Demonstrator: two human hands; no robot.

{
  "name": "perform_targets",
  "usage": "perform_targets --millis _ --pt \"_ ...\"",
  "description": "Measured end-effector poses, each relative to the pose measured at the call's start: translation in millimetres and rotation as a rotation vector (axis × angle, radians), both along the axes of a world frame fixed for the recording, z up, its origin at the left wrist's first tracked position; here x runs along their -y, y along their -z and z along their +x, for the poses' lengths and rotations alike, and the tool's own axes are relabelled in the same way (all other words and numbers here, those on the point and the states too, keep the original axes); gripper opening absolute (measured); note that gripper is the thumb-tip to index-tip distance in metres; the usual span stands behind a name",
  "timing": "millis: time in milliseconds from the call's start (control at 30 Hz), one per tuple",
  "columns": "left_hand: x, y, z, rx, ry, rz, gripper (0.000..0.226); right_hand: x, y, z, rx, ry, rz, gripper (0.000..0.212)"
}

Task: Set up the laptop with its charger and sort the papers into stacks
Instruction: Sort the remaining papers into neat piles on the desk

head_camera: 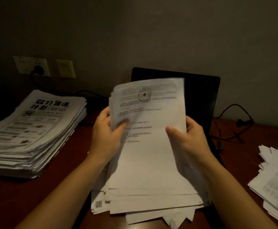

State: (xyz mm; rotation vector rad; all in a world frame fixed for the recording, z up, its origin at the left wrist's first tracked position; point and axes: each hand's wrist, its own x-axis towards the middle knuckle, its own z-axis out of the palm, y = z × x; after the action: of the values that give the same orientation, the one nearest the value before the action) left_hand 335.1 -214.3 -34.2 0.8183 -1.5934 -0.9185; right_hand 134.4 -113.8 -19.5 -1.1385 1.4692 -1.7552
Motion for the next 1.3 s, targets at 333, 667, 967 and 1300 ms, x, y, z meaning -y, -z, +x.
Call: perform_targets --millis 333,667,967,1300 --pt "-13.6 -69.3 -15.7 -0.289 0.134 -0.08 0.044 -17.2 -60.2 -9.7 -0.129 0.114 -0.422 0.033" --pt "-2.4 -32.8 -6.5 -0.185 0.257 0.126 0.035 -6.3 -43.4 -10.9 -0.095 -0.002 -0.213 0.05" --pt "6.4 -3.4 8.9 0.09 0.245 0.389 0.02 0.8 -15.8 -10.9 -0.171 -0.023 0.016 0.039" --pt "18.5 -21.5 63.6 0.083 0.214 0.469 0.025 5.6 -18.2 51.7 -0.244 0.058 0.046 0.045"
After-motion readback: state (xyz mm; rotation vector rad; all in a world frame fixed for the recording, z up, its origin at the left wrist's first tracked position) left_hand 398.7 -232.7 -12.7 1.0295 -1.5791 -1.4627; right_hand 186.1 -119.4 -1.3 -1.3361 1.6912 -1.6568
